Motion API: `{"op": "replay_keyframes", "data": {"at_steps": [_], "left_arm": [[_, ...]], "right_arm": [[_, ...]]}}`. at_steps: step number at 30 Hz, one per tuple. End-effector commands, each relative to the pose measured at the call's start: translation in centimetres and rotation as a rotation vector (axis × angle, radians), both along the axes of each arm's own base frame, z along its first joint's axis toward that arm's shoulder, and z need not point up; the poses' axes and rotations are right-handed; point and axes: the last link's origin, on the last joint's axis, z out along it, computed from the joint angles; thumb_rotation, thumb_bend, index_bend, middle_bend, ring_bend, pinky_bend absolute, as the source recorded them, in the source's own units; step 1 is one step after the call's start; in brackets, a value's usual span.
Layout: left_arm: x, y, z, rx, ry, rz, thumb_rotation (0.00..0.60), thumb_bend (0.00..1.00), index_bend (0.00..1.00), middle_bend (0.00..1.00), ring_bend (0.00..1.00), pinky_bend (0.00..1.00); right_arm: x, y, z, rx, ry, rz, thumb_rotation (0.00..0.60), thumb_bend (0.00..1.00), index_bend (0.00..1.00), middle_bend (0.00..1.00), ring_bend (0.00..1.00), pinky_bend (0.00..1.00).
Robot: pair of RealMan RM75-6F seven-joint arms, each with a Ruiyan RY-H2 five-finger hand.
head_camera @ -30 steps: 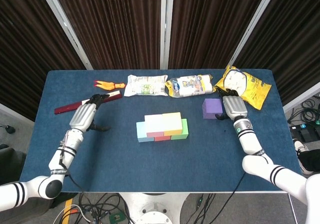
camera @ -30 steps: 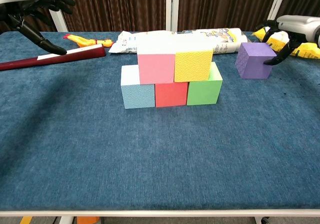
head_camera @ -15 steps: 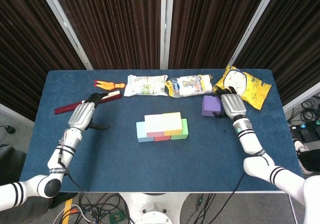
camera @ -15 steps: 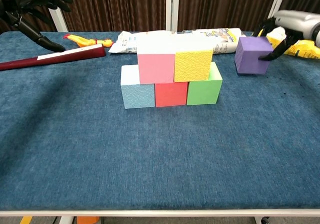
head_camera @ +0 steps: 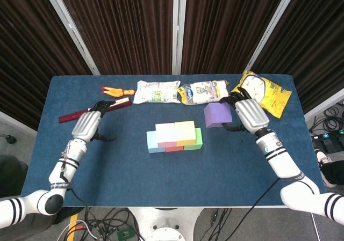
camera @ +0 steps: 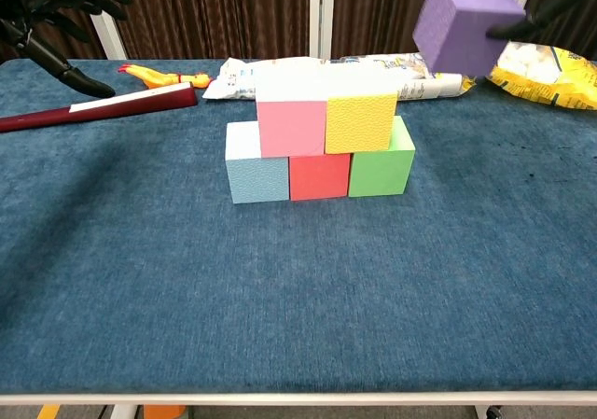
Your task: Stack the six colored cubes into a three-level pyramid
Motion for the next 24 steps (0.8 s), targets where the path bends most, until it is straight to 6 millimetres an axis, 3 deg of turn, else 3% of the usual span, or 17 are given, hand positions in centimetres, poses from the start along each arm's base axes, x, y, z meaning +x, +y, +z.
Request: {"op": "replay_keyframes", "data": {"at_steps": [1, 6, 10, 24], "left_arm": [[0.1, -0.1, 0.0, 0.000, -0.002, 0.000, 0.600, 0.00, 0.11, 0.11, 0.01, 0.18], [0.1, -0.3, -0.1, -0.003, 0.002, -0.004, 0.600, 0.00, 0.11, 0.11, 0.01, 0.18], [0.3, -0.3, -0.2, -0.006, -0.006, -0.006, 0.600, 0.00, 0.11, 0.11, 0.01, 0.18], [-0.1, -0.3, -0.3, -0.008, -0.030, -0.005, 0.600, 0.00, 0.11, 0.11, 0.01, 0.18]], "right_arm": [[3.5, 1.7, 1.8, 0.061, -0.046, 0.077, 0.600, 0.20, 0.32, 0.45, 0.16, 0.05], [6.4, 2.1, 1.2, 0.146, -0.080, 0.113, 0.600, 0.20, 0.32, 0.45, 0.16, 0.05], [8.4, 1.7, -0.4, 0.200, -0.042, 0.137, 0.600, 0.20, 0.32, 0.45, 0.16, 0.05], [11.4, 1.4, -4.2, 0.176, 0.073, 0.093, 0.600, 0.20, 0.32, 0.44, 0.15, 0.03]]}}
